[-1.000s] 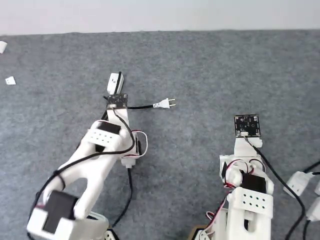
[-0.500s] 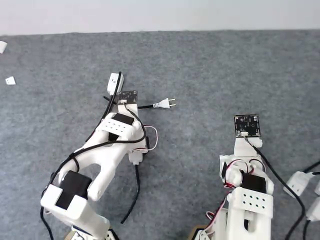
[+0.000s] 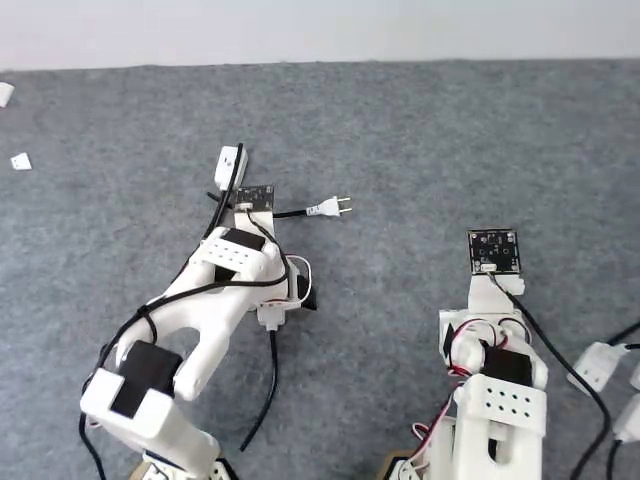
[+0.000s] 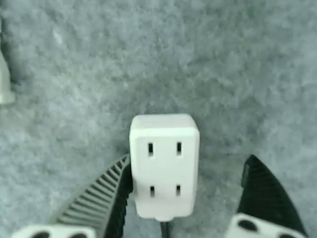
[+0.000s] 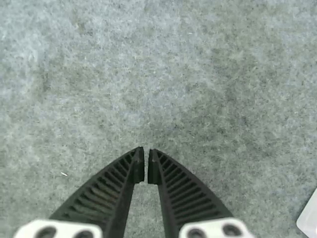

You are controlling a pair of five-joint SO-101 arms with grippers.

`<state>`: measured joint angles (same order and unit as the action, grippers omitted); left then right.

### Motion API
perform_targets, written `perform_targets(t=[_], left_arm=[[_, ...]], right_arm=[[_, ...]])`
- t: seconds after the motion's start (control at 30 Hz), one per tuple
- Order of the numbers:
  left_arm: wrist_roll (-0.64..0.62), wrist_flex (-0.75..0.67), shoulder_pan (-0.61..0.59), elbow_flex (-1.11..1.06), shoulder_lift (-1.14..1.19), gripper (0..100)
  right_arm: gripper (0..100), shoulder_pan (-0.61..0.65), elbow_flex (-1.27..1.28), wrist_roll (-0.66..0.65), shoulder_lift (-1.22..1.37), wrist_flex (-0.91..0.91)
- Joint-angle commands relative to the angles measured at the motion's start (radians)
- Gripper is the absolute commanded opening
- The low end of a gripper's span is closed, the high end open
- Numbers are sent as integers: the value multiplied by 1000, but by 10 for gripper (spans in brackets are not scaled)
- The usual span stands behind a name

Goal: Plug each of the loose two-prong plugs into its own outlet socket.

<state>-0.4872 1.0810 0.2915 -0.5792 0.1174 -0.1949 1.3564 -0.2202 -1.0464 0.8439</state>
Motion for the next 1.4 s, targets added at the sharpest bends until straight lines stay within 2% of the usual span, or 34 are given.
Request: perform_targets(t=[0.0, 0.1, 0.23, 0.5, 0.6, 0.77, 0.93, 1.17, 1.27, 1.37], left_arm=[[-6, 25, 2, -33, -149, 331], [0, 18, 2, -104, -288, 331], [77, -11, -32, -188, -428, 331], [86, -32, -338, -225, -528, 331], [86, -94, -443, -263, -531, 331], [123, -298, -578, -372, -535, 331], [140, -328, -672, -381, -532, 331], [153, -410, -749, -389, -526, 331], [153, -456, -746, -417, -526, 331], [153, -488, -746, -423, -526, 331]], right_arm=[[23, 4, -6, -14, -15, -19], [23, 4, -6, -11, -15, -19], [23, 1, -11, -11, -15, -19], [22, 7, -94, -14, -12, 24], [23, 31, -199, -18, 33, 58], [23, 110, -482, -204, 318, 148], [23, 133, -838, -440, 661, 266], [25, 243, -1260, -781, 1064, 344], [61, 297, -1412, -850, 1227, 360], [110, 346, -1573, -832, 1379, 367]])
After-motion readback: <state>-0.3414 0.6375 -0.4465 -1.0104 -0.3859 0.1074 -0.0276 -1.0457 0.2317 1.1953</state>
